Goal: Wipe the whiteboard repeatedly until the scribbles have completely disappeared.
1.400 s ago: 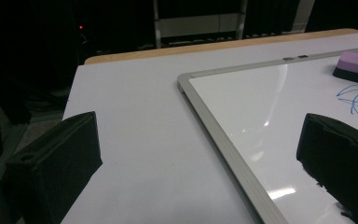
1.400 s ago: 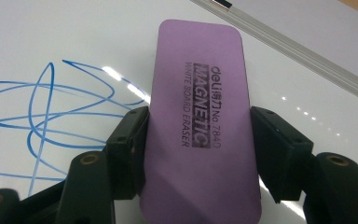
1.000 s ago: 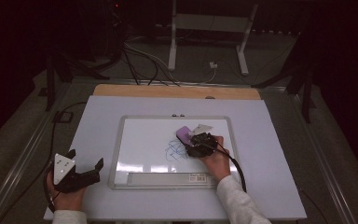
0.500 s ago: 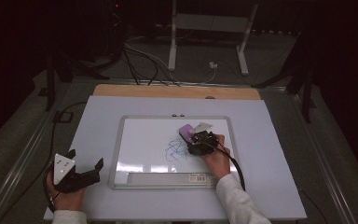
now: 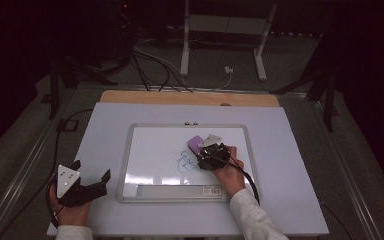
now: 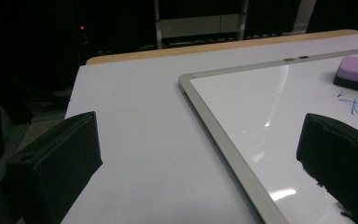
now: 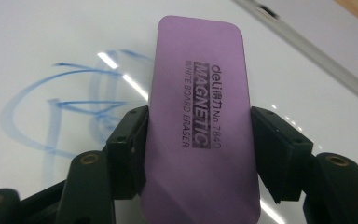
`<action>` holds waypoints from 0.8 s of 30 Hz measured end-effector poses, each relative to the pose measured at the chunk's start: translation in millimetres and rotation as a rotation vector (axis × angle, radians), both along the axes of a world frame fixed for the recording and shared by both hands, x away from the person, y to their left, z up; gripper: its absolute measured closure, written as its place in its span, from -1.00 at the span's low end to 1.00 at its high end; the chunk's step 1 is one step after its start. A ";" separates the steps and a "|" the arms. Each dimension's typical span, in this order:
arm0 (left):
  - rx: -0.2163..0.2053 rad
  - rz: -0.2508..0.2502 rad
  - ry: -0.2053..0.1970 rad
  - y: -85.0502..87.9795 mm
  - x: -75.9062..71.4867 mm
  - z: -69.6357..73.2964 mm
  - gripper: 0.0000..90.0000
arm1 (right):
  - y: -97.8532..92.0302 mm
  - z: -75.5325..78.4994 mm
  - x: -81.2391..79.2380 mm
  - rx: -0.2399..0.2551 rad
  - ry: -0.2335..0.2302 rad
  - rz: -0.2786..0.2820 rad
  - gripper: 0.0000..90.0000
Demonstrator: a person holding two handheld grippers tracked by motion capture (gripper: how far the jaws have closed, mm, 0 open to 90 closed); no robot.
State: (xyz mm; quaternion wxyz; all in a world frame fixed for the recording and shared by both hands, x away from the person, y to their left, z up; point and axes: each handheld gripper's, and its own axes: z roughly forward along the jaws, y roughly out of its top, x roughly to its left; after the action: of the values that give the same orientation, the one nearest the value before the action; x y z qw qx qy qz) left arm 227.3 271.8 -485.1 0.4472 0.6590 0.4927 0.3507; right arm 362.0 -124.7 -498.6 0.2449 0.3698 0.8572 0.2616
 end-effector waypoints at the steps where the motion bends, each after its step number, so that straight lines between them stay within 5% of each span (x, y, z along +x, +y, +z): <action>1: 0.000 0.000 0.000 0.1 0.0 0.0 -0.99 | 0.0 0.0 0.0 0.000 0.000 0.000 -0.09; 6: 0.003 -0.003 0.000 -0.5 0.8 -0.3 -0.99 | -0.5 0.3 1.6 0.018 0.017 -0.007 -0.09; 9: 0.004 -0.004 0.000 -1.1 0.6 0.0 -0.99 | 9.2 -0.2 -9.1 0.068 0.051 0.061 -0.09; 14: 0.002 -0.002 0.001 -0.3 0.4 -0.2 -0.99 | 23.1 0.1 -25.5 0.069 0.055 0.143 -0.09; 17: 0.001 -0.002 0.000 -0.2 0.2 0.0 -0.99 | 23.9 0.4 -26.0 0.061 0.053 0.142 -0.09; 24: 0.000 0.000 -0.001 0.6 -0.1 0.0 -0.99 | 8.5 0.3 -7.7 0.030 0.029 0.019 -0.08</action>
State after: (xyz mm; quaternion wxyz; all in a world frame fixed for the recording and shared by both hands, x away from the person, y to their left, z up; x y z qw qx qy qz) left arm 227.2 272.4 -485.1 0.4474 0.6588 0.4927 0.3508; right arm 354.3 -116.2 -498.3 0.2242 0.3693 0.8600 0.2714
